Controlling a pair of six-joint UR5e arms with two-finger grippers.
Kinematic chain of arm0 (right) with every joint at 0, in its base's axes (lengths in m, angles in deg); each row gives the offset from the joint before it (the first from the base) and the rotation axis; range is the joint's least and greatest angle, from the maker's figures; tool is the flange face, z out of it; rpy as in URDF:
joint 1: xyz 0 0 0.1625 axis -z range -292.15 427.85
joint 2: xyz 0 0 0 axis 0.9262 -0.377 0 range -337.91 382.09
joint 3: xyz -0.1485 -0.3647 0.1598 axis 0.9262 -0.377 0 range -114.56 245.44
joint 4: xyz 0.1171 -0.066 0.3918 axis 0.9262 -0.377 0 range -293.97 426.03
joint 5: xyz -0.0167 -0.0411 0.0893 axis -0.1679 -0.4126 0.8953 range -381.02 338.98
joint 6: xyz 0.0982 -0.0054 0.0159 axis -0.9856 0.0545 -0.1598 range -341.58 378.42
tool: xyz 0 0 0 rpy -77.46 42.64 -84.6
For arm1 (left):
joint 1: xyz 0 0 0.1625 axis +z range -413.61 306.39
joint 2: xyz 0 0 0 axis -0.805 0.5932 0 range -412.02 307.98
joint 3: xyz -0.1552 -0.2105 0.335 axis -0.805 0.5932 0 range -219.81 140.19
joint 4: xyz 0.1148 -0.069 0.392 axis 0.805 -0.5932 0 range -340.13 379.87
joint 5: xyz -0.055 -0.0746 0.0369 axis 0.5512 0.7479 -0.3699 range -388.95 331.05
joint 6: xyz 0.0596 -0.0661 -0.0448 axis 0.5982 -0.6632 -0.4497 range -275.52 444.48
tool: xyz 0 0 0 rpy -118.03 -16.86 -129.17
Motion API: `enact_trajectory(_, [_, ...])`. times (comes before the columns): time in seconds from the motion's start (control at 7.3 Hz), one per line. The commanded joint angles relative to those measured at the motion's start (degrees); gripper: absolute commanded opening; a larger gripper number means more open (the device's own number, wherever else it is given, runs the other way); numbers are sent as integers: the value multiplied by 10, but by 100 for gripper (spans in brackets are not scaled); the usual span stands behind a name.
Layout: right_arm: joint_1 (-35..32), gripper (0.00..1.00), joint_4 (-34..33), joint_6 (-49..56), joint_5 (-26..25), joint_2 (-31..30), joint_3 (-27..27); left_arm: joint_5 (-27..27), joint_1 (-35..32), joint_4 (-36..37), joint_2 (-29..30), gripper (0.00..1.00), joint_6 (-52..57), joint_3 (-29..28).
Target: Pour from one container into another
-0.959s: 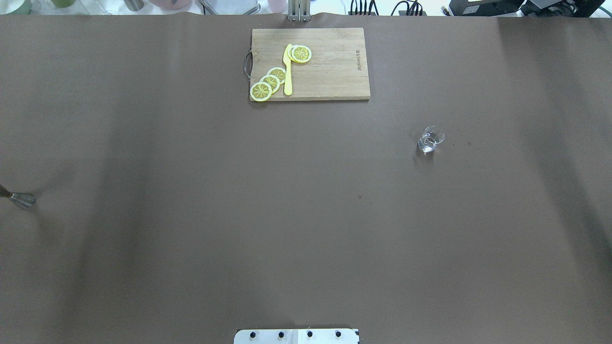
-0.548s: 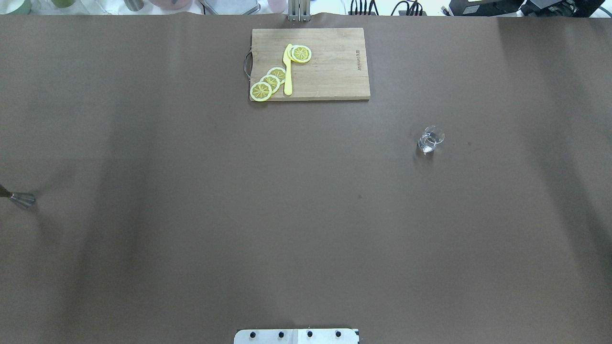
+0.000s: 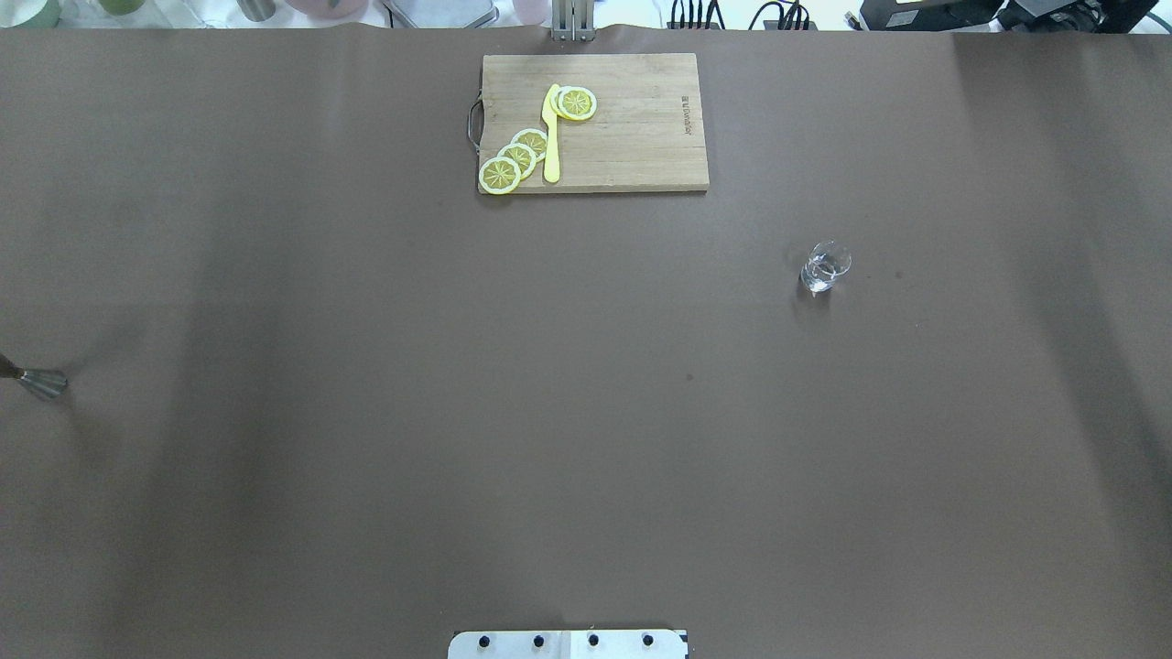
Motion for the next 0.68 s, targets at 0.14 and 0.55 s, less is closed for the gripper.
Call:
enact_trajectory(0.14, [0,100,0,-1,1,-2,0,-5,0,1,-2,99,-2,-1])
enact_trajectory(0.55, [0,100,0,-1,1,-4,0,-6,-1,1,-3,99,-4,-1])
